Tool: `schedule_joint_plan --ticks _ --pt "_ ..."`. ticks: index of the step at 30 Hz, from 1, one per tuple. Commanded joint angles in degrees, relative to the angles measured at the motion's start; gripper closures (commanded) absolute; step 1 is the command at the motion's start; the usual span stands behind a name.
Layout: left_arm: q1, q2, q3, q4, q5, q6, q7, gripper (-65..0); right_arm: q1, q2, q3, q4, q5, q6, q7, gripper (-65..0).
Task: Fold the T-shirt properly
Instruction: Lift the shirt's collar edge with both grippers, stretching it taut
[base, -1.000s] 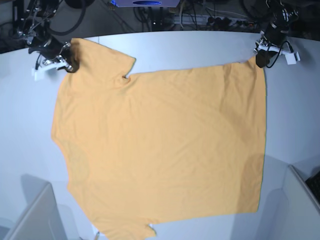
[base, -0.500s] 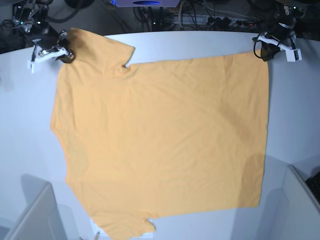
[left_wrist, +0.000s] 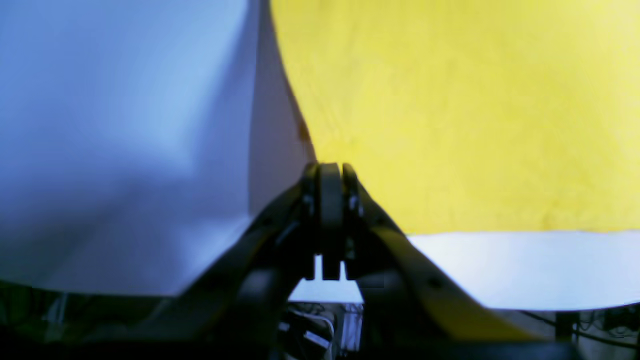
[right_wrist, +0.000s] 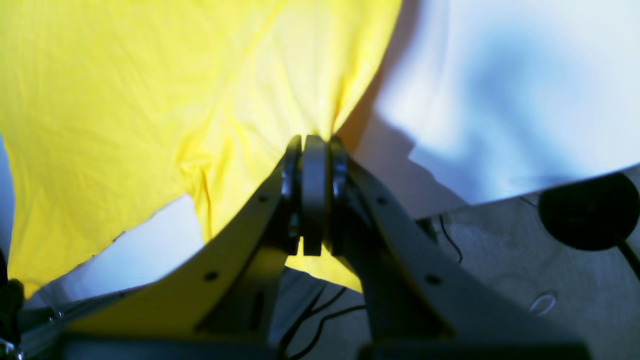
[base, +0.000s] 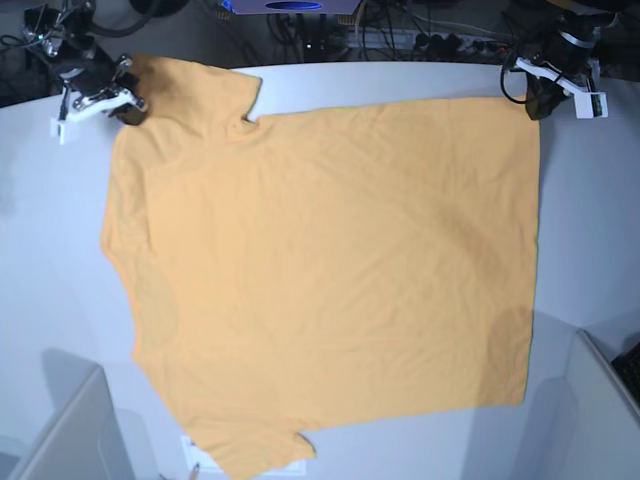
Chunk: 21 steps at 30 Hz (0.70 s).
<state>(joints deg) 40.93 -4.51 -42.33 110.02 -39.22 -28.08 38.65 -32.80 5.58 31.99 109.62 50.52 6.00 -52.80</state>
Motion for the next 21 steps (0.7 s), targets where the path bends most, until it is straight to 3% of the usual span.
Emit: schedule_joint_plan --ticks 1,8,11,16,21 --pt "0.6 -0.5 -0.4 0.9 -0.7 0.0 -0.9 0.0 1.3 0.7 0.3 0.9 1.0 0.3 1.1 0.0" --pt "-2.6 -0.5 0.0 0.8 -0.7 0.1 -0.5 0.0 7.3 1.1 -0.2 0.7 0.4 -1.0 0.7 0.0" --pt "-5.2 -0.5 -0.4 0.7 -0.7 0.1 3.1 0.0 11.0 0.9 -0.2 0.6 -2.1 -3.7 -3.3 0.0" --pt "-9.5 -0.5 -0.5 0.6 -0.6 0.3 8.2 0.0 15.2 0.6 -0.1 0.7 -3.5 -3.7 -7.0 0.0" --pt "-12.4 -0.5 -0.1 0.8 -0.6 4.5 8.2 0.0 18.5 0.7 -0.2 0.6 -3.8 -3.9 -7.1 0.0"
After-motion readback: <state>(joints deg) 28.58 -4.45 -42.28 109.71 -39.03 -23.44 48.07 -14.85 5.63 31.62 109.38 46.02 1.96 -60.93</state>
